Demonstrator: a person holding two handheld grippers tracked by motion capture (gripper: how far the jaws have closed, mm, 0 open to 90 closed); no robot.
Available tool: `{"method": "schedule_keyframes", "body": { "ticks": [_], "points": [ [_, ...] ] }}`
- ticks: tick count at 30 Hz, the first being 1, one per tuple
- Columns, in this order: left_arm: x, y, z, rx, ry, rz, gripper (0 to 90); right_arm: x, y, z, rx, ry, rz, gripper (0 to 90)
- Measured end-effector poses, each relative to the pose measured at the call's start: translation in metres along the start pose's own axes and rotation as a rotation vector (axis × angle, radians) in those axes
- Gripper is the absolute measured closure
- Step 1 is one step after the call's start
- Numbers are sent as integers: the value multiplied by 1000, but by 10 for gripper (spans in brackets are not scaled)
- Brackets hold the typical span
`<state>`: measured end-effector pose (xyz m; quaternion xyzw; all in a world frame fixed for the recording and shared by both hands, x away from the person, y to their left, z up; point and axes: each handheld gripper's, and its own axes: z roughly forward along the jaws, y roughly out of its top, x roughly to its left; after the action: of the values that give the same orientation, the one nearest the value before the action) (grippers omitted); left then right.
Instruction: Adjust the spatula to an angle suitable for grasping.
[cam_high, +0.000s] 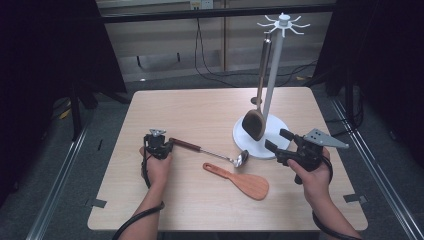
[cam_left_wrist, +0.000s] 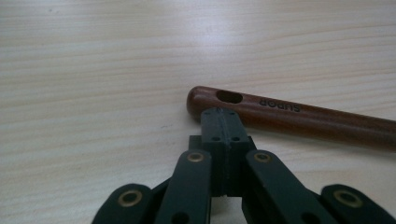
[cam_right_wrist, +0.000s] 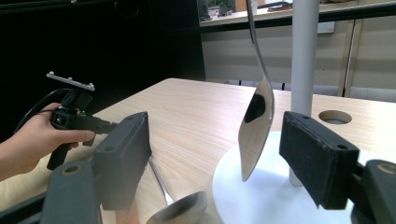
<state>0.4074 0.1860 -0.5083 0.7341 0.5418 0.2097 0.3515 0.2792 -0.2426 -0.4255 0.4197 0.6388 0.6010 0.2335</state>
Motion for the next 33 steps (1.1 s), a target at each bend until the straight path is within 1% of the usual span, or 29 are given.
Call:
{"method": "schedule_keyframes", "body": {
  "ticks": [1, 2, 4, 5, 6, 7, 8, 10, 13, 14, 17, 18, 22, 24, 25, 26, 27, 28, 31, 33],
  "points": [
    [-1, 2, 1, -2, -7, 2, 900, 0, 0, 0, 2, 0, -2, 245],
    [-3, 4, 3, 0, -6, 5, 900, 0, 0, 0, 1, -2, 0, 245],
    [-6, 8, 6, 14, -13, 25, 900, 0, 0, 1, 3, 1, 1, 245],
    [-8, 9, 8, 16, -14, 27, 900, -1, -1, 1, 5, 1, -1, 245],
    [-11, 11, 11, 10, -20, 19, 900, -1, -1, 1, 6, 2, 3, 245],
    [-13, 13, 13, 21, -25, 35, 900, -1, -1, 1, 7, 1, 2, 245],
    [-17, 15, 15, 19, -25, 41, 900, -1, -1, 1, 7, 1, 4, 245],
    [-24, 18, 19, 28, -43, 56, 900, -2, -1, 0, 10, -2, 2, 245],
    [-36, 21, 24, 31, -68, 62, 900, -3, -1, 0, 8, -2, 6, 245],
    [-40, 22, 26, 31, -76, 72, 900, -3, -1, -1, 7, -2, 10, 245],
    [-51, 25, 32, 39, -94, 85, 900, -4, -2, -1, 8, -1, 6, 245],
    [-55, 26, 34, 38, -93, 84, 900, -4, -2, 0, 11, -2, 1, 245],
    [-67, 32, 40, 57, -112, 111, 900, -3, -2, 0, 12, 3, 0, 245],
    [-74, 34, 43, 58, -128, 112, 900, -3, -2, 0, 11, 0, 8, 245],
    [-79, 34, 44, 55, -131, 121, 900, -3, -2, 0, 12, 0, 15, 245],
    [-82, 35, 45, 66, -134, 142, 900, -4, -2, -1, 12, -2, 21, 245],
    [-86, 36, 47, 58, -143, 129, 900, -4, -2, -1, 10, 1, 25, 245],
    [-89, 37, 48, 60, -154, 118, 900, -4, -3, -1, 14, 2, 17, 245],
    [-97, 40, 50, 77, -163, 136, 900, -4, -3, -1, 13, 0, 21, 245],
    [-102, 39, 51, 61, -174, 121, 900, -5, -3, -1, 15, 0, 7, 245]
  ]
}}
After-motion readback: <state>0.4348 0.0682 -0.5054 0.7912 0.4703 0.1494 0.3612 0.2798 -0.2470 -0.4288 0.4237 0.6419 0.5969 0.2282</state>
